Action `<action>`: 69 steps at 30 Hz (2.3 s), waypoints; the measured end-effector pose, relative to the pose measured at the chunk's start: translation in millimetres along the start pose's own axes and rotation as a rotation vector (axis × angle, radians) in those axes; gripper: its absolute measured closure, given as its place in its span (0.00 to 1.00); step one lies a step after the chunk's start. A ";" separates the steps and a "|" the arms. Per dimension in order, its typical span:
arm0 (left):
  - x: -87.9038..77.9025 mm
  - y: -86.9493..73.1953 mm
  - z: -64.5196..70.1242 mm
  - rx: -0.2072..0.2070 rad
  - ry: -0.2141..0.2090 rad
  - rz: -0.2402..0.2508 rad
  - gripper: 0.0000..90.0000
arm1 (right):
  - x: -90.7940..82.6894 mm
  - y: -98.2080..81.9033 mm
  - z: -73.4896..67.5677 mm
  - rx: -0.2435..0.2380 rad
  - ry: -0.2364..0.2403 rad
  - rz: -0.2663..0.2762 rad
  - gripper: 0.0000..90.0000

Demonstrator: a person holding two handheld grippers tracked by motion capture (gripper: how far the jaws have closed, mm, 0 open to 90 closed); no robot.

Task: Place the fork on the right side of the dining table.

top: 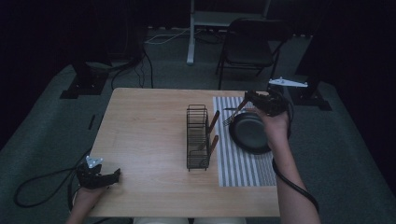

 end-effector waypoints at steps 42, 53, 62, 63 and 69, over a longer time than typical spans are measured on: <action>0.0 0.0 0.0 0.001 0.000 0.000 0.00 | -33.2 -105.5 1.5 0.052 -0.062 -0.039 0.89; -0.1 -0.1 -0.1 0.001 0.000 -0.001 0.00 | -36.2 -126.5 5.8 0.089 -0.078 -0.046 0.89; -0.1 -0.1 -0.1 0.001 0.000 -0.001 0.00 | -39.5 -142.7 3.4 0.113 -0.079 -0.049 0.89; -0.1 -0.1 -0.1 0.001 0.000 -0.002 0.00 | -39.1 -144.3 3.3 0.113 -0.080 -0.052 0.89; -0.1 -0.1 -0.1 0.001 0.000 -0.001 0.00 | -39.7 -151.1 5.9 0.140 -0.088 -0.044 0.89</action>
Point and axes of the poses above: each handheld gripper's, and its own axes: x roughly forward along the jaws, y roughly out of its top, z roughly to its right, the point moved 8 cm from there along x, roughly forward along the jaws, and after that the axes turned 12 degrees about -y, right-handed, at the moved point
